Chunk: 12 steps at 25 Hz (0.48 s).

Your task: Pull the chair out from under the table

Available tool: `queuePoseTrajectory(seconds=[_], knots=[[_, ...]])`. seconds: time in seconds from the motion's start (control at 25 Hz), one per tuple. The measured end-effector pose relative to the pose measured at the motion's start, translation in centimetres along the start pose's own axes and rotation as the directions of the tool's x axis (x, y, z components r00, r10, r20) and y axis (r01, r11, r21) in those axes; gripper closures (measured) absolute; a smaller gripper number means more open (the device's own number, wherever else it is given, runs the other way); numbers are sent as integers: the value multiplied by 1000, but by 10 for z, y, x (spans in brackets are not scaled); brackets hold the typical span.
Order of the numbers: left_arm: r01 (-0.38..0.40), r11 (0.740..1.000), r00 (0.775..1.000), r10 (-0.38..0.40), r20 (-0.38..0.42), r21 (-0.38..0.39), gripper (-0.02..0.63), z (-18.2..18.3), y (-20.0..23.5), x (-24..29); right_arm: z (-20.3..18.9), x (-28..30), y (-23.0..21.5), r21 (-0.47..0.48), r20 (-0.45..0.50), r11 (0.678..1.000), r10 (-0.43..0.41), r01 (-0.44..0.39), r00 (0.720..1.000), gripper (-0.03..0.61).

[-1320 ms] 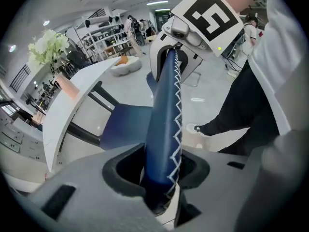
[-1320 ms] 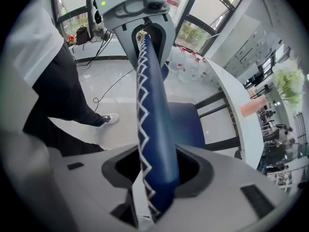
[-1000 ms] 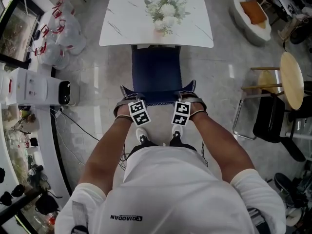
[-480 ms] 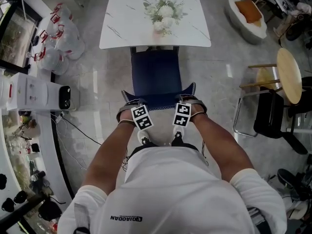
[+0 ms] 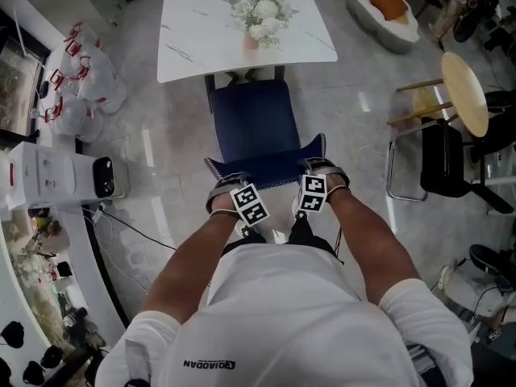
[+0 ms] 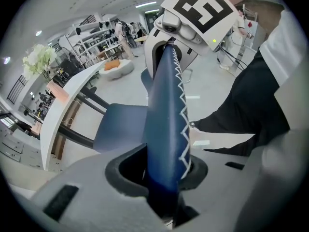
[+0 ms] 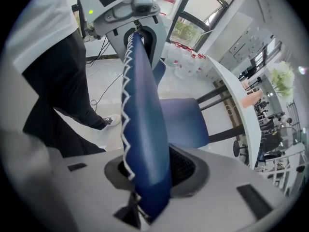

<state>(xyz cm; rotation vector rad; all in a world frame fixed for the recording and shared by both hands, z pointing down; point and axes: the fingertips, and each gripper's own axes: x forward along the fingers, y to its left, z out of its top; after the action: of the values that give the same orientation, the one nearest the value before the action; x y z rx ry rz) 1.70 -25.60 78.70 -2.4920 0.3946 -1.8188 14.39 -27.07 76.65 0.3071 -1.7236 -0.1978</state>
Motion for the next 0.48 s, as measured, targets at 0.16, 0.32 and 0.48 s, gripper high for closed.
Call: queuePoseTrajectory(seconds=[0.16,0.32,0.48], knots=[[13,1000,1000,-13,4,8,506,-6,-13,-3,1,0,20,13,-11,1000,8,-8,1000,451],[24,1000,1000,-24,-1,11,505,-10,-32,-2,-2,-3,41,13,-17,1000,7,-7,1000,451],[24,1000,999,-24,-21,14,506,-14,-52,0,-5,-2,62,19,-17,1000,20,-19,1000,453]])
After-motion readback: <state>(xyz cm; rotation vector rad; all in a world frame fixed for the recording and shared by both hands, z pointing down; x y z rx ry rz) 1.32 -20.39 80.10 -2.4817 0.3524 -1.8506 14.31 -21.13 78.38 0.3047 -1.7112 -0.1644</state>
